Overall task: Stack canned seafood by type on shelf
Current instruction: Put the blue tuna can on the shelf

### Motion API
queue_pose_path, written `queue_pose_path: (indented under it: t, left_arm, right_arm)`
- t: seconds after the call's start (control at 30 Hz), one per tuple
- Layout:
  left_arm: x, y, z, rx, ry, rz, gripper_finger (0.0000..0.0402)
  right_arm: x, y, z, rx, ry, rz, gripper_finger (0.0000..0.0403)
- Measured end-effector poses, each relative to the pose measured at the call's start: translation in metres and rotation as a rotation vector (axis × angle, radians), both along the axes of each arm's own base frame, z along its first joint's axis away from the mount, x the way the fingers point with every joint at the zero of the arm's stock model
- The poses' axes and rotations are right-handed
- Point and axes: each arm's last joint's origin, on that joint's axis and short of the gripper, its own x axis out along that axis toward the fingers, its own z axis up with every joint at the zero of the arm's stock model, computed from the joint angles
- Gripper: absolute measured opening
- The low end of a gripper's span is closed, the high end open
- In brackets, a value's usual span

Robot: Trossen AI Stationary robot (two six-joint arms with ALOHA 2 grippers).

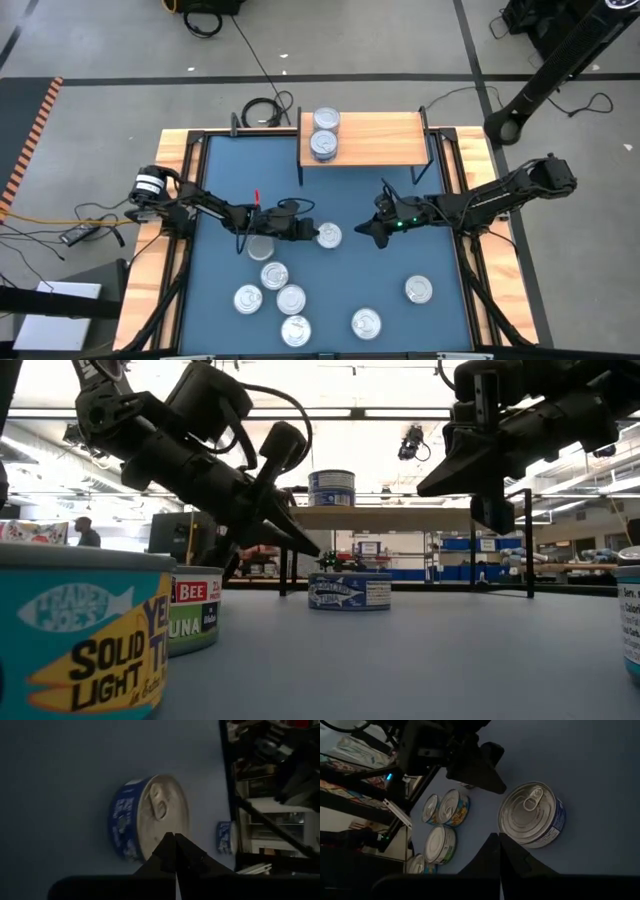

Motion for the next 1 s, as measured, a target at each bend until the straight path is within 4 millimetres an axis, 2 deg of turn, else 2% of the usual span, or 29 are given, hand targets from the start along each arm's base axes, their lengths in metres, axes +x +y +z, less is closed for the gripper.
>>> queue_pose_path:
  t: [0.23, 0.47, 1.0]
  left_arm:
    - [-0.002, 0.000, -0.006, 0.008, 0.060, 0.002, 0.0000]
    - [-0.001, 0.002, -0.005, 0.032, 0.048, 0.002, 0.0000]
    - [0.005, 0.001, -0.017, 0.018, 0.053, -0.021, 0.0000]
  right_arm:
    - [0.000, 0.000, 0.000, -0.002, -0.001, -0.005, 0.0000]
    - [0.000, 0.000, -0.001, -0.004, 0.006, -0.006, 0.0000]
    - [0.000, 0.000, -0.001, -0.005, 0.012, -0.008, 0.0000]
